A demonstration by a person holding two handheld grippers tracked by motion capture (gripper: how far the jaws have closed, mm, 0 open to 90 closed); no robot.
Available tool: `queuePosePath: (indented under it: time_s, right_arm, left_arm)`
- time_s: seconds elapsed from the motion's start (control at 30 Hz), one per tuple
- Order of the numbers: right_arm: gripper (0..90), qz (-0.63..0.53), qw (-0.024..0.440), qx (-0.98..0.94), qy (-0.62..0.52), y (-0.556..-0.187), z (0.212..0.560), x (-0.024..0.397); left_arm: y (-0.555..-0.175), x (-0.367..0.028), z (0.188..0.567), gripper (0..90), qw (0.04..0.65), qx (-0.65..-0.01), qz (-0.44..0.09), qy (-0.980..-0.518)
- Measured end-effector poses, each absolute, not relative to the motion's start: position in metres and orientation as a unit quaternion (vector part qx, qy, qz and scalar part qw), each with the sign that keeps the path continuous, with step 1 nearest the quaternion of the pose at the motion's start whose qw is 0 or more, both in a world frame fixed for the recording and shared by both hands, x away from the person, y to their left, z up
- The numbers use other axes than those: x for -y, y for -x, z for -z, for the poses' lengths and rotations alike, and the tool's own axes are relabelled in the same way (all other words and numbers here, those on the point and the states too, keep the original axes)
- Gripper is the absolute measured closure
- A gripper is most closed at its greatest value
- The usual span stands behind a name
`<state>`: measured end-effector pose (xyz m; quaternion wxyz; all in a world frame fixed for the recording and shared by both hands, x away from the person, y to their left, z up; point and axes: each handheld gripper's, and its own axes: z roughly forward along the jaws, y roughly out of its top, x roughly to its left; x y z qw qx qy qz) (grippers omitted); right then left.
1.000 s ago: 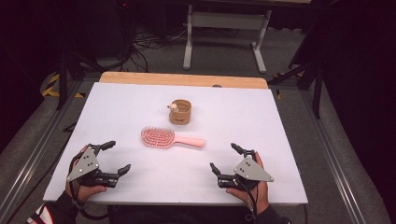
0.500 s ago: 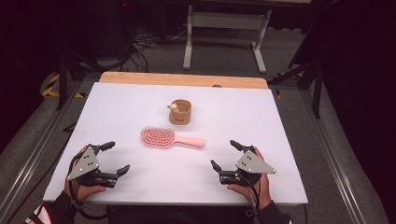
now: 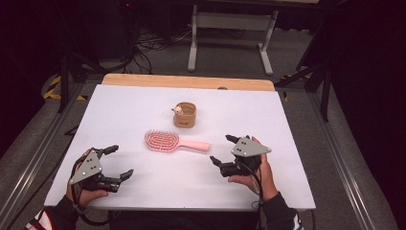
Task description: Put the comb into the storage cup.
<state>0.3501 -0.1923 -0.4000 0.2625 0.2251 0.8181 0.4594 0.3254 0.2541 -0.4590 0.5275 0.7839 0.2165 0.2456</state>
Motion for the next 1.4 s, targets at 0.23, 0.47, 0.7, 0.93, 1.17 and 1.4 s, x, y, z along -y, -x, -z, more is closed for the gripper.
queuePosePath:
  time_s: [0.23, 0.47, 0.7, 0.93, 1.17, 1.4]
  right_arm:
    - [18.7, -0.415, 0.22, -0.857, -0.212, -0.382, 0.407, 0.168]
    - [21.5, -0.386, 0.208, -0.878, -0.192, -0.393, 0.412, 0.15]
    - [25.1, -0.343, 0.178, -0.908, -0.163, -0.411, 0.408, 0.119]
    - [28.9, -0.291, 0.158, -0.931, -0.152, -0.424, 0.412, 0.094]
    - [31.7, -0.253, 0.145, -0.945, -0.148, -0.439, 0.419, 0.075]
    - [36.6, -0.226, 0.128, -0.955, -0.143, -0.45, 0.423, 0.063]
  left_arm:
    - [-0.326, -0.253, 0.461, 7.3, 0.526, -0.213, -0.242, -0.787]
    - [-0.325, -0.254, 0.461, 7.2, 0.525, -0.217, -0.245, -0.786]
    - [-0.325, -0.253, 0.462, 7.2, 0.521, -0.216, -0.241, -0.79]
    - [-0.325, -0.252, 0.462, 7.2, 0.518, -0.213, -0.242, -0.792]
    - [-0.325, -0.253, 0.462, 7.2, 0.518, -0.215, -0.242, -0.792]
    - [-0.325, -0.252, 0.462, 7.3, 0.52, -0.215, -0.24, -0.791]
